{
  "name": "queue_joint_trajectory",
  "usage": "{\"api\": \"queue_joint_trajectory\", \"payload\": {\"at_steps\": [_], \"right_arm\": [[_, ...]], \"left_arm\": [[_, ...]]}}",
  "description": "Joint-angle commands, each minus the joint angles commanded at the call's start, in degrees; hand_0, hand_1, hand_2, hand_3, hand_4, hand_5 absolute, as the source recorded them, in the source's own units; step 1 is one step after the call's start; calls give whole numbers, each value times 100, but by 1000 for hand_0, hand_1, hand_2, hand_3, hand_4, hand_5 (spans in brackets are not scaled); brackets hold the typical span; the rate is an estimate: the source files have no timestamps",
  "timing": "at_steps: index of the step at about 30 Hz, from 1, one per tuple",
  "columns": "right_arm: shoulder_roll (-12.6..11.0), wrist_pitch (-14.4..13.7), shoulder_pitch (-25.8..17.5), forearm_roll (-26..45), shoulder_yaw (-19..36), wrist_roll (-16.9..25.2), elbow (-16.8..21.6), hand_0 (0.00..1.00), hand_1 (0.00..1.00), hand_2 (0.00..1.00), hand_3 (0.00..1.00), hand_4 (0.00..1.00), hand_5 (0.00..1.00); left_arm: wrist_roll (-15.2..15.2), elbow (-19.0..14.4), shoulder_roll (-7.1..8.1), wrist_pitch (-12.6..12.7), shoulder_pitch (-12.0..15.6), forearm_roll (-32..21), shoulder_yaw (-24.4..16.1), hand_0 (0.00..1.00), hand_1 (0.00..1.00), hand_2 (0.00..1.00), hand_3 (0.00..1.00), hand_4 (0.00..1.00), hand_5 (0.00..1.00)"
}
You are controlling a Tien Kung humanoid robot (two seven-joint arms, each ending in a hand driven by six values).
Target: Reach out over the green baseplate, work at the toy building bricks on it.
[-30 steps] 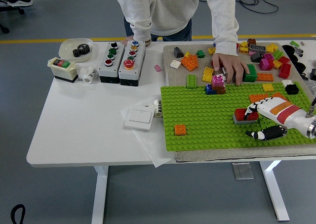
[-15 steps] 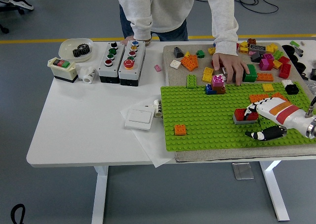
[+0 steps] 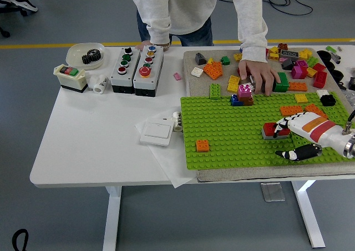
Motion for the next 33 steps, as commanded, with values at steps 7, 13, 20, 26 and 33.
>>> {"api": "queue_joint_trajectory", "payload": {"at_steps": [7,13,20,26,33], "right_arm": [[2,11,-39,-18,4,-15,-1,727,683,738,615,793,520],[-3,-12,-48,2,34,1,0,728,683,737,615,795,520],[-23,-122,-99,92,188,70,50,728,685,738,615,797,523],[-60,-240,-150,193,364,151,150,729,686,738,616,799,524],[-97,-266,-188,235,563,195,212,731,688,738,616,799,525]], "left_arm": [[-1,-2,-1,-18,13,24,-14,776,767,772,607,684,597],[-4,-3,-4,-29,32,55,-38,777,767,772,607,684,596],[-9,-5,-6,-48,63,91,-57,777,767,772,607,683,596],[-14,-5,-5,-60,82,116,-72,775,767,772,607,684,596],[-19,-4,-3,-62,81,105,-64,776,767,772,606,684,597]]}}
